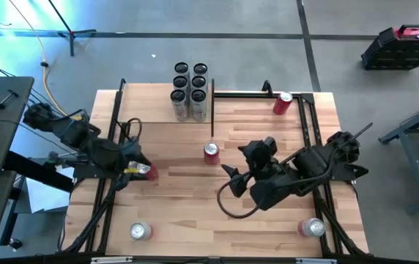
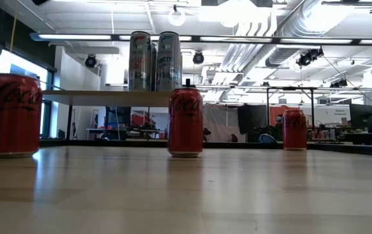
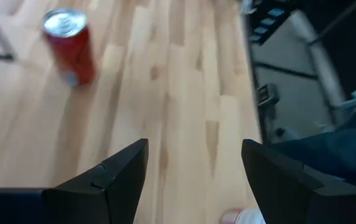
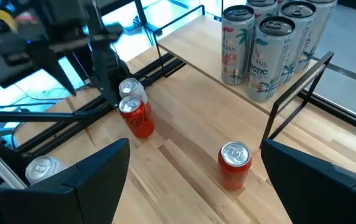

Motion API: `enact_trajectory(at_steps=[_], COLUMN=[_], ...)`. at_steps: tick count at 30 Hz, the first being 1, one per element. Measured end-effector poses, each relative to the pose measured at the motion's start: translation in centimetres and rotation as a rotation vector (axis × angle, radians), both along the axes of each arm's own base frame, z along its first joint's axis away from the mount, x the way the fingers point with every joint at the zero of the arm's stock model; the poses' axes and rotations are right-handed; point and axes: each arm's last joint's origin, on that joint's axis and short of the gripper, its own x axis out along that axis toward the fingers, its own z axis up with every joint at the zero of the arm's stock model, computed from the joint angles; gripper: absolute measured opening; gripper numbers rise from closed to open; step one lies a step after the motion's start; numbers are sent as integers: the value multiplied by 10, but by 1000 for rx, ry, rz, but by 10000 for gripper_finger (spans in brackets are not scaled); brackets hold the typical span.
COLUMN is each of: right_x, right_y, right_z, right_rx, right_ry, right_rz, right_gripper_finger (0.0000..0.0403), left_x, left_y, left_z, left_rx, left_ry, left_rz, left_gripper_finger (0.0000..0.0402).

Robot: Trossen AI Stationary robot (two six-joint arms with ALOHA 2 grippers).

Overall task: Place canned beverage on shelf
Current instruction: Put the bottom left red soda can on the shelf

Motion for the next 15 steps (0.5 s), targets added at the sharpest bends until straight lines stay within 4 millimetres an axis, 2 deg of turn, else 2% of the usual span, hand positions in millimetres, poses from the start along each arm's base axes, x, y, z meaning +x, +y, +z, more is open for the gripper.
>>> enact_trajectory(at_steps=[2, 8, 15], right_x=[4, 17, 25], right_y=[2, 8, 14], right_z=[-4, -18, -24], right_rx=[-7, -10, 8], right_ry=[11, 49, 46], right_rz=[0, -1, 9], right_gripper_finger=[349, 349, 349], left_x=[-2, -1, 11], left_y=[-2, -1, 0], left_z=[3, -14, -23], left_rx=[46, 147, 107], left_ry=[91, 362, 481], left_rz=[47, 170, 254], left_gripper_finger=[248, 254, 312])
